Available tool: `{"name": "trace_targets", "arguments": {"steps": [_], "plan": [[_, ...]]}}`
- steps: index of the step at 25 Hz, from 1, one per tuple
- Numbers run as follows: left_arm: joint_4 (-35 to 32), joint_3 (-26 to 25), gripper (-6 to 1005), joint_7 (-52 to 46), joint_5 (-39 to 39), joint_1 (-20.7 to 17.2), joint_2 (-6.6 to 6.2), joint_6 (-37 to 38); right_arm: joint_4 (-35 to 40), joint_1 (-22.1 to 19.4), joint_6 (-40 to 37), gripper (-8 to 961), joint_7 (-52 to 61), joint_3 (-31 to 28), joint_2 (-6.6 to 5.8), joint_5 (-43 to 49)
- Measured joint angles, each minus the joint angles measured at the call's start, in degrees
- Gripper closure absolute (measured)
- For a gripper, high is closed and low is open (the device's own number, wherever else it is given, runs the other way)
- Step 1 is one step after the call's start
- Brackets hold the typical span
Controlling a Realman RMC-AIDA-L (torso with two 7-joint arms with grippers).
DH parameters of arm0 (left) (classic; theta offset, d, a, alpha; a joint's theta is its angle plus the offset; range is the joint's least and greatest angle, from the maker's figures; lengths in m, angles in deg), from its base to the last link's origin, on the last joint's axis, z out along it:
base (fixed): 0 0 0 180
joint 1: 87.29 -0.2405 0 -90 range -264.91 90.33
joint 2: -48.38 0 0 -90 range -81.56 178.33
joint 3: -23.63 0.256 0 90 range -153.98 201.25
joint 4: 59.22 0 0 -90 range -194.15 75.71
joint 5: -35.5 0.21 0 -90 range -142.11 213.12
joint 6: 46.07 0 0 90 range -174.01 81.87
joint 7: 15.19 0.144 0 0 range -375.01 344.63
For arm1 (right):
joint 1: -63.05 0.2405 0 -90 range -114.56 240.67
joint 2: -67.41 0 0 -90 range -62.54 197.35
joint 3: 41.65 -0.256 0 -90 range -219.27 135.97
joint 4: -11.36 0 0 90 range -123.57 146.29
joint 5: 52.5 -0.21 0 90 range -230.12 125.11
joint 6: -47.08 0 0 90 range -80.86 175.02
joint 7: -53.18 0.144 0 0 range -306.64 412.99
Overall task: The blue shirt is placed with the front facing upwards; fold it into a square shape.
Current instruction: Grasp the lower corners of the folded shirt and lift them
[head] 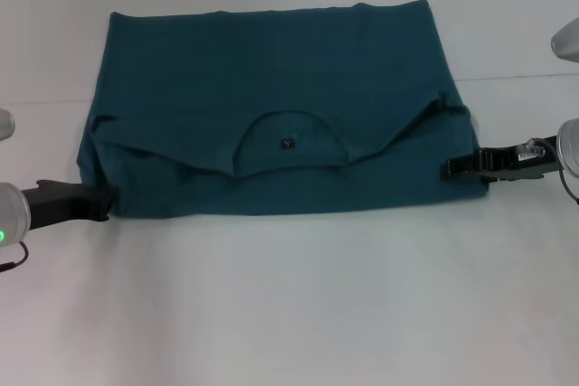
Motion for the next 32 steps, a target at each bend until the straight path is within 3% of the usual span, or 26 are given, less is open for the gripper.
{"name": "trace_targets", "arguments": {"steps": [13,24,32], "plan": [[0.38,0.0,977,-0.01,0.0,-0.25,0.05,0.12,-1.72,0.33,2.84,204,-0.54,0.18,0.72,-0.01],[0.49,0.0,977,-0.14,-0.02,-0.24,0.05,0.12,-1.2,-0.37,4.32,454,-2.12,1.62,1.27,-0.29],[0.5,0.0,978,-0.21,-0.13,-0.42,0.05,0.34,1.74,-2.11,1.75,789,-2.73,1.17,1.53,-0.82]]}}
